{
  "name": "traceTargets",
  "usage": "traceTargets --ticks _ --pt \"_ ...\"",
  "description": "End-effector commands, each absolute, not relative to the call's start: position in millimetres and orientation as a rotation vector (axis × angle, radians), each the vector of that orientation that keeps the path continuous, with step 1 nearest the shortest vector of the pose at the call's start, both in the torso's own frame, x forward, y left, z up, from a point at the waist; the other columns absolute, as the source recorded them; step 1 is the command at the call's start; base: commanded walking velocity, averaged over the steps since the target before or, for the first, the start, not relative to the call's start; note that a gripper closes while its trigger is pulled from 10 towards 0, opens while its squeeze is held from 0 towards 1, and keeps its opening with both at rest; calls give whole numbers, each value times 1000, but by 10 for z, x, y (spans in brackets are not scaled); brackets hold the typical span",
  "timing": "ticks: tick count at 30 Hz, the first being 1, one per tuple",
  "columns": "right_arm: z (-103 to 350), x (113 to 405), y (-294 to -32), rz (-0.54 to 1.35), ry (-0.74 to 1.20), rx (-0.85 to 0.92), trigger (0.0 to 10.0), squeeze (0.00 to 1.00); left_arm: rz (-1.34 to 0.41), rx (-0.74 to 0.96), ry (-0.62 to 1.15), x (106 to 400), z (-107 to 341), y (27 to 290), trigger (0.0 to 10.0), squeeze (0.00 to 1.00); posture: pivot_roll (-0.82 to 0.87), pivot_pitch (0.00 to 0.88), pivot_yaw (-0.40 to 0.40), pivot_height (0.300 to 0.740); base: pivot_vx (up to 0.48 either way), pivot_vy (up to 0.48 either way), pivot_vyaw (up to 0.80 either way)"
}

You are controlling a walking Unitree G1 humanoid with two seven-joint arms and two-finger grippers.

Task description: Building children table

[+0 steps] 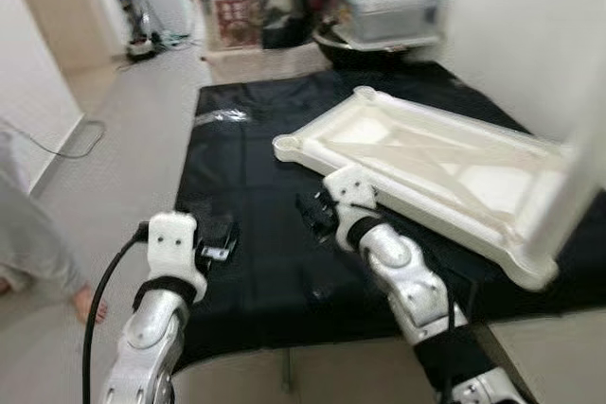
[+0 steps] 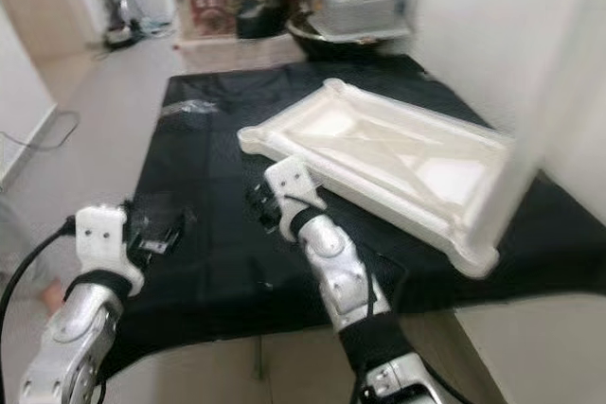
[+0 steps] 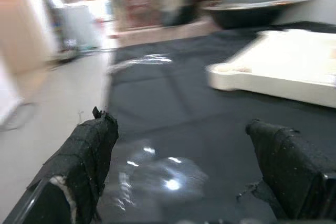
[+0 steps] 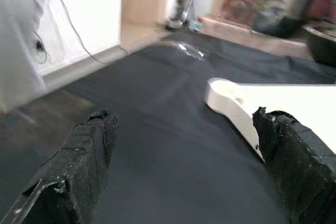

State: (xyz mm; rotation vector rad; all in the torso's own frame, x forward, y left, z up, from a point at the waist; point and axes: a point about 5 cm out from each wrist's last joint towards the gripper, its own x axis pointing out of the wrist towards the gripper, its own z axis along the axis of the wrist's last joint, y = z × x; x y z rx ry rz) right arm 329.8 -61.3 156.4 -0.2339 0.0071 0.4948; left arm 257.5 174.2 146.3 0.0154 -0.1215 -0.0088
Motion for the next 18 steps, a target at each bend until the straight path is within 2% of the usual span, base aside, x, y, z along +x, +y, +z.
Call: traceTargets --ticks 1,8,18 --pt "1514 3342 -747 459 41 -256 10000 0 -23 13 -127 2580 1475 1694 10000 0 11 0 -6 740 364 0 0" --pt "1508 3376 -807 449 48 -278 10000 0 -25 13 -132 2590 1487 1681 10000 0 13 0 -11 740 325 0 0" --pt "1416 3453 -976 555 137 -361 10000 0 -4 13 -156 2563 1505 1699 10000 0 26 0 -28 740 0 0 0"
